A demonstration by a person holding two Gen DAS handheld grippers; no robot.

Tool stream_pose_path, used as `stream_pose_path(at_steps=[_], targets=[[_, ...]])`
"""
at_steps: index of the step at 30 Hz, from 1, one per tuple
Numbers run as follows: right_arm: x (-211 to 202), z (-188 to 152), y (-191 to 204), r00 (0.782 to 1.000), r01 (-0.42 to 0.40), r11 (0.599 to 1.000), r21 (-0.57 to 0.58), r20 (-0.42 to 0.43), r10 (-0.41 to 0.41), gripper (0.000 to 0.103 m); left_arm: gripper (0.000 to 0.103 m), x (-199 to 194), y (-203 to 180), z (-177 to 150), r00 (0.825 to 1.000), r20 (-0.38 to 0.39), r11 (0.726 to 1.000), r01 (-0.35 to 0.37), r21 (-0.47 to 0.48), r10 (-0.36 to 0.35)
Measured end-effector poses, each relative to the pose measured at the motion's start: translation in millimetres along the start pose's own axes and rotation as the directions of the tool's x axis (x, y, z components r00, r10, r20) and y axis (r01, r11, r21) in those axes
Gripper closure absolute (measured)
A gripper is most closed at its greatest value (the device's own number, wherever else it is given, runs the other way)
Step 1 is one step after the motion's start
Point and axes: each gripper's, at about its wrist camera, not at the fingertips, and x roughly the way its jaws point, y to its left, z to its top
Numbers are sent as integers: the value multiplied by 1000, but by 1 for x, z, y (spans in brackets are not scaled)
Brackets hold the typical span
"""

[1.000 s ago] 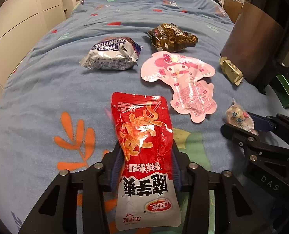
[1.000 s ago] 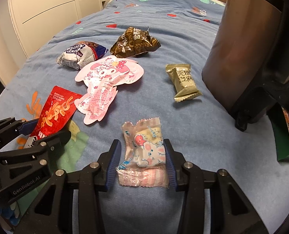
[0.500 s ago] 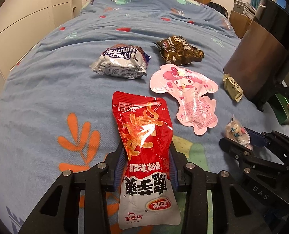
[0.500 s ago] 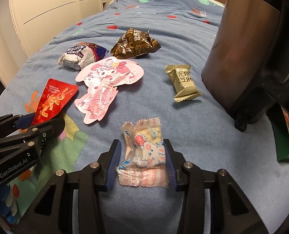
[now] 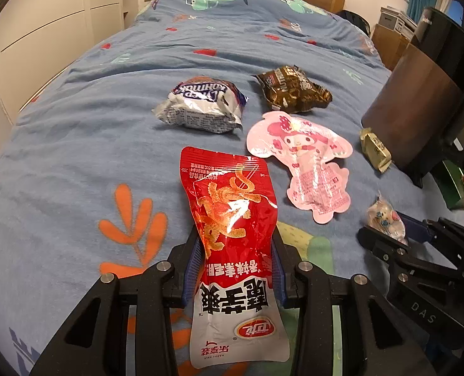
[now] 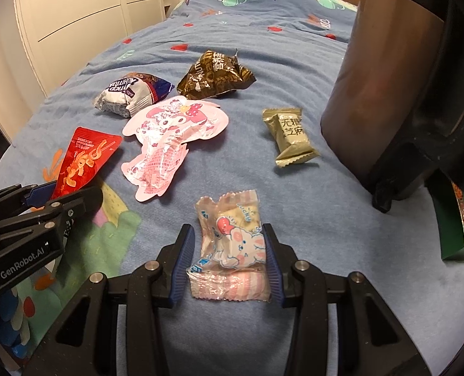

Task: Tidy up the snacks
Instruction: 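Grasp the red spicy strip bag with left tool while right tool grasps pink-wrapped candy, then carry both held snacks past the kettle toward the green tray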

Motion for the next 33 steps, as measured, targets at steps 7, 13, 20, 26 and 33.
stream_pose_path(at_steps=[7, 13, 20, 26, 33], targets=[[-2, -1, -2, 1000, -7, 1000, 6, -1, 7, 0, 69, -1, -2, -1, 1000, 1, 1000, -1, 3, 1], [-5, -1, -3, 1000, -6, 1000, 10, 0, 6, 0, 69, -1, -3, -1, 1000, -1, 1000, -4, 7, 4], [-7, -2, -6, 1000, -7, 1000, 16, 0, 7, 0, 69, -1, -7, -2, 1000, 4, 999, -16, 28, 16], [-8, -4, -7, 1000, -8, 1000, 18, -1, 8, 0, 69, -3, -12, -2, 1000, 7, 999, -18, 37, 18], [-9, -5, -8, 1000, -9, 1000, 20, -1, 9, 0, 69, -5, -17, -3, 1000, 13, 998, -22, 55, 22]])
